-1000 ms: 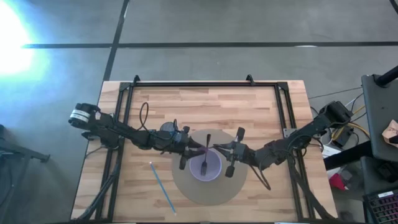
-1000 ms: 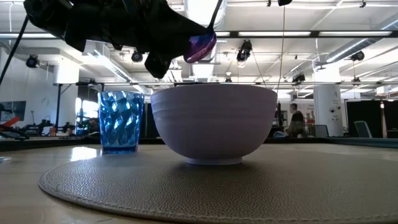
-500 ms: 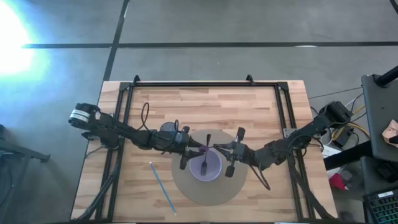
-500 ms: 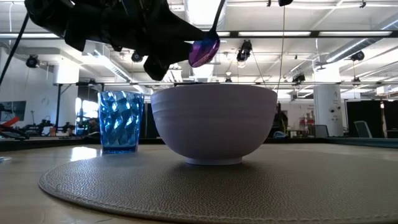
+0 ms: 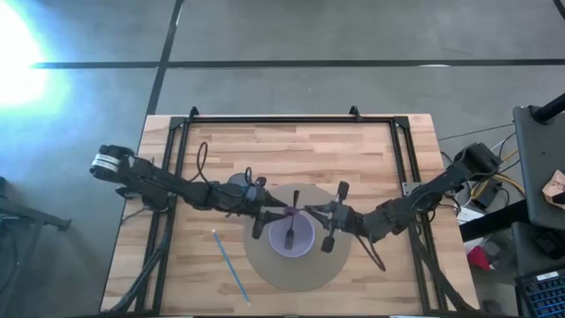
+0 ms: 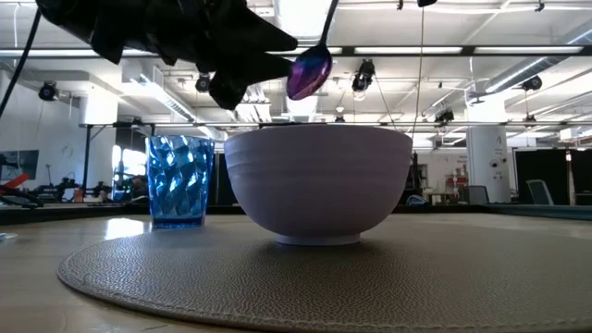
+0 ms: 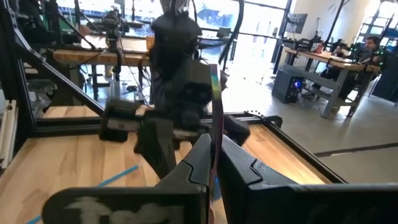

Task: Pick & Place Utensil
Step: Put the blue spoon into the violet bowl

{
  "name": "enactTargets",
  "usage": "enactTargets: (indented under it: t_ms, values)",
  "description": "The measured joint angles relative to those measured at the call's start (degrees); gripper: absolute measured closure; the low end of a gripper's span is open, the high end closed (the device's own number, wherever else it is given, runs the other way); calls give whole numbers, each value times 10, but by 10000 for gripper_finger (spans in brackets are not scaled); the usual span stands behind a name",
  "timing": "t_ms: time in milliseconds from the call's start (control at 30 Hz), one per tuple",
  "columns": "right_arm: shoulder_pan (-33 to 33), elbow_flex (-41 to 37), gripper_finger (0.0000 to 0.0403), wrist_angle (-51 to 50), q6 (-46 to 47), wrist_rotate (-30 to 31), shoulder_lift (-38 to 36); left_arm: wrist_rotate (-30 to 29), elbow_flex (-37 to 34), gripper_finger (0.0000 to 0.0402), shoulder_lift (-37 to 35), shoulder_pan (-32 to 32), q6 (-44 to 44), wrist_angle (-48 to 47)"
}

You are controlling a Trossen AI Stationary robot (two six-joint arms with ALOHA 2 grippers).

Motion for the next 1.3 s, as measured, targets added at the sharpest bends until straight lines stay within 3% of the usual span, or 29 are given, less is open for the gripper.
enactTargets:
  t_ms: [300, 600, 800, 1000, 1300]
  values:
    - [3, 0, 391, -64, 29, 1, -35, -2, 0, 241, -44, 0, 1, -65]
    - [3, 0, 391, -172, 45, -4, -110, -2, 0, 243, -67, 1, 19, -73]
    - [3, 0, 391, -235, 52, -46, -166, -2, 0, 243, -70, 1, 23, -72]
    - [2, -2, 391, -303, 102, -64, -210, 3, 0, 243, -70, 1, 31, -72]
    - [-8, -56, 391, -303, 209, -73, -214, 4, -3, 243, -70, 1, 31, -72]
